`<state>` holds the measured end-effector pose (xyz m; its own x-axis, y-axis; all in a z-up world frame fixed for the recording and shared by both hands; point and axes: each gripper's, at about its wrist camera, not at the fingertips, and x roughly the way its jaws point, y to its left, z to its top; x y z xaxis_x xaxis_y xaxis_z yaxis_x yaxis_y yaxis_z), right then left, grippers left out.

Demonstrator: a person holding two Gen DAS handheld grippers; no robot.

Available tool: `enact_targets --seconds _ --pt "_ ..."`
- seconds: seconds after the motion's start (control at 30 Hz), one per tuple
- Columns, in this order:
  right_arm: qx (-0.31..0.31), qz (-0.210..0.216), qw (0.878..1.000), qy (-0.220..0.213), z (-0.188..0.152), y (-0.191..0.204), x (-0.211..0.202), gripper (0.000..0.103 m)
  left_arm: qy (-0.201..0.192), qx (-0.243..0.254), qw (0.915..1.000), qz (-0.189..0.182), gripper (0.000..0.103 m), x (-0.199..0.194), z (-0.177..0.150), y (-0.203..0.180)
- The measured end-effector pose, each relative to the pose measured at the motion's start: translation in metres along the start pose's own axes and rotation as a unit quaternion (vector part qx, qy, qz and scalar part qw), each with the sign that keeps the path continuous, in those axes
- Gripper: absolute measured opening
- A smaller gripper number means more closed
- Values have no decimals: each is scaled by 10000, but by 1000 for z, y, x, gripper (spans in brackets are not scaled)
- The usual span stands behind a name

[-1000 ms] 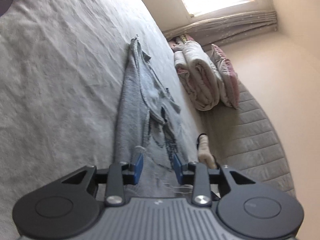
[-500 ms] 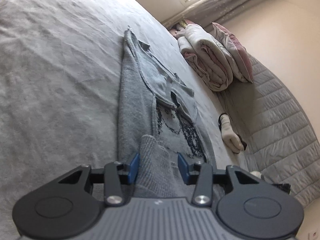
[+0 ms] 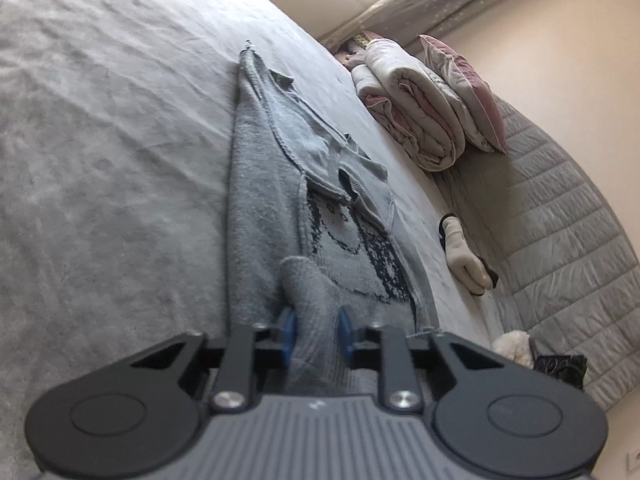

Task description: Fold clothes

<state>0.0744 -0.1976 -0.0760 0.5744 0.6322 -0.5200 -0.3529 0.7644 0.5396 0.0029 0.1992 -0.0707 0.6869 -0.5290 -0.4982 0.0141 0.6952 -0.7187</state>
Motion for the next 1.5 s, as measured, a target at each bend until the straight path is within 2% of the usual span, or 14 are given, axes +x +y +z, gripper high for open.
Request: enact_targets --seconds 0.03,0.13,0.23,0.43,0.63,0.8,0.93,1.07,1.2,1.3,1.43,1.5 --pt "9 11 10000 -10 0 0 0 13 -1 -54 10000 -33 10 0 0 1" --pt "264 157 9995 -85 3 -4 -1 12 -25 -191 9996 -187 8 -2 1 1" --pt "559 395 9975 -185 7 -6 -3 12 -32 -533 9968 -592 7 -4 1 2" --pt "1059 939 9889 -449 31 -6 -2 12 72 -1229 9858 -1139 7 4 16 2" --pt "1450 1228 9795 -674 56 -23 10 12 -166 -1659 9742 -1523 7 16 45 12" --pt "1807 1284 9718 -799 69 -47 26 12 -345 -2036 9656 -1582 7 35 59 31" --pt "2016 1247 9677 -857 74 -63 38 12 -658 -2313 9579 -1567 7 43 57 51" --pt "2032 978 9715 -729 71 -72 52 12 -666 -2341 9648 -991 7 56 54 62" --pt "1943 679 9768 -582 63 -73 62 11 -702 -1918 9767 -661 7 61 56 51" --pt "1922 559 9781 -574 61 -66 56 15 -634 -1820 9800 -489 10 59 61 42" --pt "1832 457 9806 -534 64 -55 37 21 -501 -1660 9841 -394 34 48 68 28" --pt "1783 410 9817 -525 65 -50 24 32 -391 -1447 9885 -190 38 40 69 18"
